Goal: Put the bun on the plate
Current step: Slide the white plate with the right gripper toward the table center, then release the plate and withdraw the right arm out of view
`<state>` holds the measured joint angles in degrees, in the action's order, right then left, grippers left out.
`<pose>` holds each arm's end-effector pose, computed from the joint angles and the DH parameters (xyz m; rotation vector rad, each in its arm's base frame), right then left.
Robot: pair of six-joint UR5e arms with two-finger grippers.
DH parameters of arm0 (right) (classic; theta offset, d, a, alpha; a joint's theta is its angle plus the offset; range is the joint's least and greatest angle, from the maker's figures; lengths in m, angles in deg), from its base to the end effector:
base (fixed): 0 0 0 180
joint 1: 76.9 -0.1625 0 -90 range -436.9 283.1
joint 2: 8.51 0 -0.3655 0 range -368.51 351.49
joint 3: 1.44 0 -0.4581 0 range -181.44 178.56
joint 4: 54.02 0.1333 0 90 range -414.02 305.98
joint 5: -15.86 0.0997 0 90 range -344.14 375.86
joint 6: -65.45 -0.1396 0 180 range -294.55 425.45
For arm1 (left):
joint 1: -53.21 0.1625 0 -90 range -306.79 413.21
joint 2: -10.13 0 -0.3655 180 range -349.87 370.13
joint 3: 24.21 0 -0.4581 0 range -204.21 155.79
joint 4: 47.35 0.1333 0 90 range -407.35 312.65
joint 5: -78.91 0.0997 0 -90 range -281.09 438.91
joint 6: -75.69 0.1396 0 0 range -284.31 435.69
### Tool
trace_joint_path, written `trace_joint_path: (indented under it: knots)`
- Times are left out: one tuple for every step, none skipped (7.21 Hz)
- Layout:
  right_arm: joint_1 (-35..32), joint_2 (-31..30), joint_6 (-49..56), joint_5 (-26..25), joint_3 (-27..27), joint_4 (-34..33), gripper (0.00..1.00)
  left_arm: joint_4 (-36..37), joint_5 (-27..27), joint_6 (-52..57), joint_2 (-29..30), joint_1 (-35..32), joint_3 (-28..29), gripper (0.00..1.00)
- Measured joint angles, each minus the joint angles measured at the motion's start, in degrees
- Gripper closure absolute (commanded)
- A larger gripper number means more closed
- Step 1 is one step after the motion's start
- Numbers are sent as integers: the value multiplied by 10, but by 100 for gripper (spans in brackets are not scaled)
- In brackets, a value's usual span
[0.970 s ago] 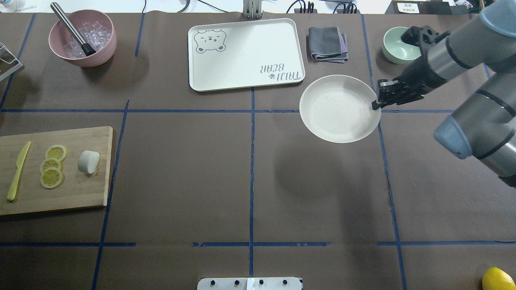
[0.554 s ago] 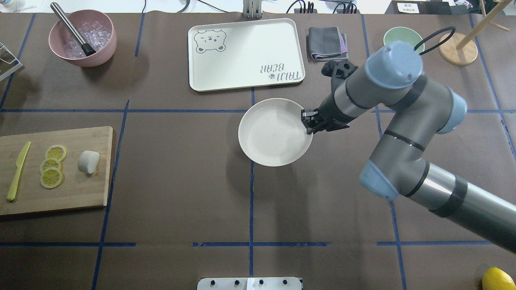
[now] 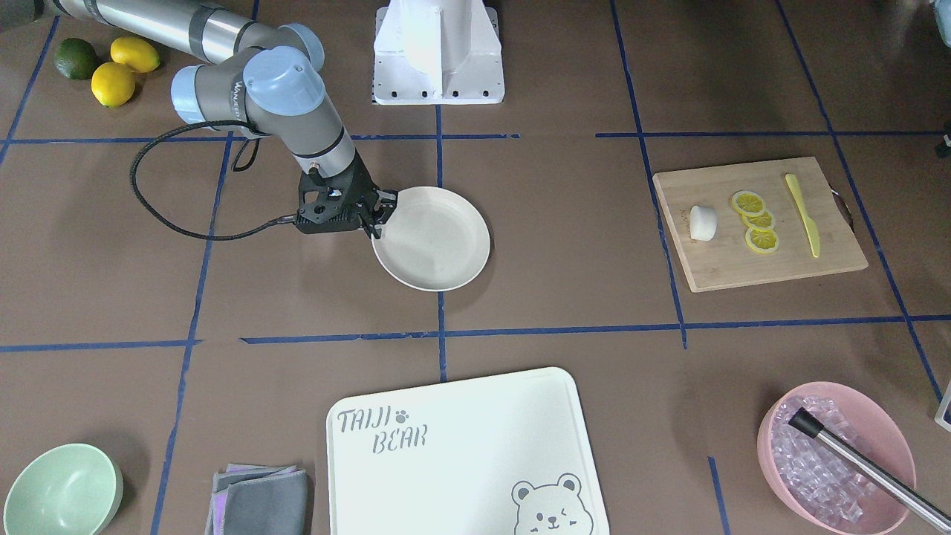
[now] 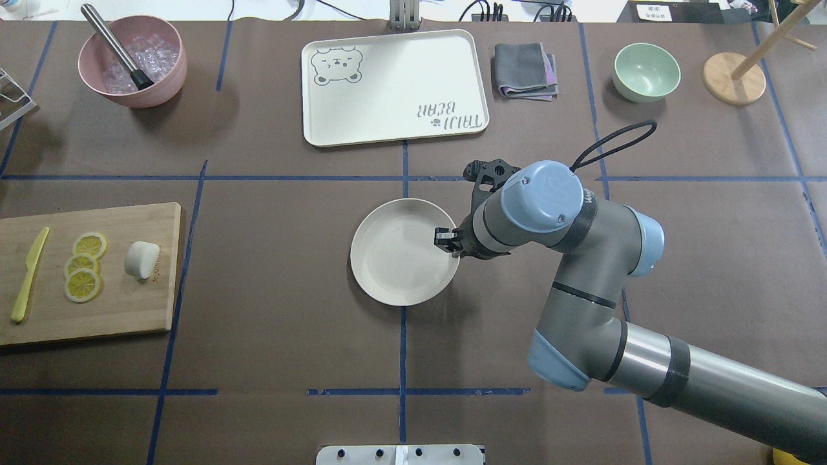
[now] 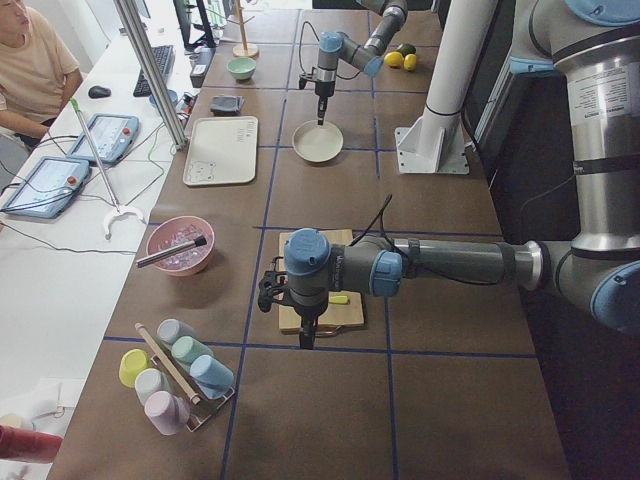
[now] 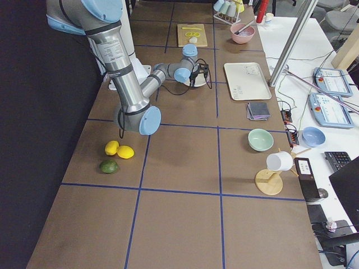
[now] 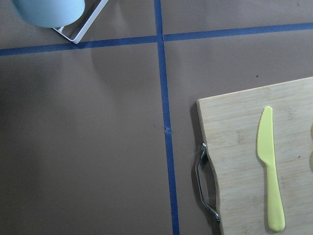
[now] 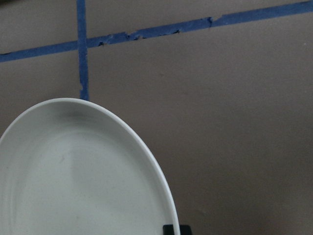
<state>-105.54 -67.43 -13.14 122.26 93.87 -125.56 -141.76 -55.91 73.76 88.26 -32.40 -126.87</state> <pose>-0.5907 -0.4296 0.1993 0.0775 -0.9835 0.1390 0.0028 -0.4924 0.6034 0.0429 0.7854 0.0762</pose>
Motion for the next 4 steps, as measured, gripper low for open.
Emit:
trace_joint_path:
  knots:
    - [7,5,-16,-8,-2,0,0,0,0,0,0,0,0,0]
    - [9,6,-26,-13,-2,-2,0,0,0,0,1,0,0,0]
    - [1,4,-25,-10,0,-9,0,0,1,0,1,0,0,0]
    - [-28,1,-1,17,3,-31,0,1,3,0,0,0,0,0]
